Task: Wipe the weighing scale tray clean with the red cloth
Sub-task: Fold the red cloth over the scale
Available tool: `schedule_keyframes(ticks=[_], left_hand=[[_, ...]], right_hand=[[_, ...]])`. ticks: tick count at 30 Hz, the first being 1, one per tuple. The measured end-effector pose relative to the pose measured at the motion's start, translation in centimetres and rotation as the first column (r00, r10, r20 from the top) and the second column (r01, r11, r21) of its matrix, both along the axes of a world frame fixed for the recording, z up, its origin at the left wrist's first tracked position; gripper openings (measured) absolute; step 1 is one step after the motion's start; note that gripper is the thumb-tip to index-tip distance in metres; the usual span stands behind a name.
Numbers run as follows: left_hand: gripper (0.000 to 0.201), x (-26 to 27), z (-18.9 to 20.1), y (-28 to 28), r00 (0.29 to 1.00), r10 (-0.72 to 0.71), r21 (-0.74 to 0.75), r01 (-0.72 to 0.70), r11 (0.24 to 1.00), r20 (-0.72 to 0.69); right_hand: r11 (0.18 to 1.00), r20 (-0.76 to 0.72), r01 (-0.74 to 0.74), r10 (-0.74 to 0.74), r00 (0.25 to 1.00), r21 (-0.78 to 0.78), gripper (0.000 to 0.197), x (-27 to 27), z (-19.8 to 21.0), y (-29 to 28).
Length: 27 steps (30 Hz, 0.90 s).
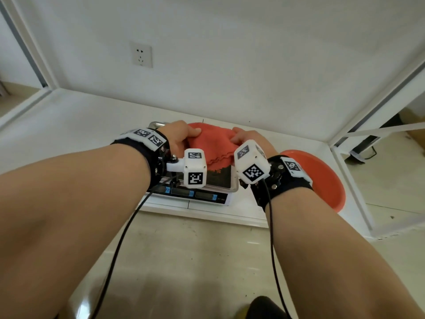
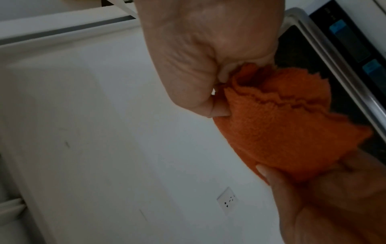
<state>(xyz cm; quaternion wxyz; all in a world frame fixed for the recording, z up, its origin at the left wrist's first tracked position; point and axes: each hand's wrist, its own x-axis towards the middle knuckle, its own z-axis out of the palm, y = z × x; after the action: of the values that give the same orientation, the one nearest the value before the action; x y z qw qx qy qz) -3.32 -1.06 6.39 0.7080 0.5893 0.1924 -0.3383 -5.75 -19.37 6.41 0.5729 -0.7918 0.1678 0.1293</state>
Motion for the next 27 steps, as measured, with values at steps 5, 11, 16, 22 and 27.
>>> schedule_keyframes(ticks=[5, 11, 16, 22, 27], left_hand=[[0.027, 0.5, -1.8, -0.6, 0.998, 0.015, -0.104, -0.021, 0.994, -0.058], [0.036, 2.4, -3.8, -0.2, 0.995, -0.018, -0.108, 0.007, 0.994, -0.094], [0.048, 4.7, -4.0, 0.1, 0.994, -0.032, -0.127, 0.019, 0.992, -0.102], [0.037, 6.5, -4.1, -0.5, 0.996, -0.087, -0.222, 0.082, 0.971, -0.010], [0.011, 6.8, -4.9, -0.8, 0.985, -0.170, -0.065, 0.169, 0.984, -0.008]], right_hand=[[0.996, -0.042, -0.007, 0.011, 0.999, 0.085, 0.020, -0.6, -0.2, 0.2], [0.974, -0.074, 0.149, -0.139, 0.988, 0.168, 0.040, 1.2, -2.1, 1.1], [0.896, -0.060, 0.227, -0.221, 0.973, 0.381, 0.029, 3.5, -4.1, 2.1], [0.914, -0.062, 0.200, -0.191, 0.980, 0.353, 0.020, 5.0, -5.2, 1.7], [0.908, -0.094, 0.243, -0.224, 0.970, 0.343, 0.019, 6.4, -5.6, 1.2]])
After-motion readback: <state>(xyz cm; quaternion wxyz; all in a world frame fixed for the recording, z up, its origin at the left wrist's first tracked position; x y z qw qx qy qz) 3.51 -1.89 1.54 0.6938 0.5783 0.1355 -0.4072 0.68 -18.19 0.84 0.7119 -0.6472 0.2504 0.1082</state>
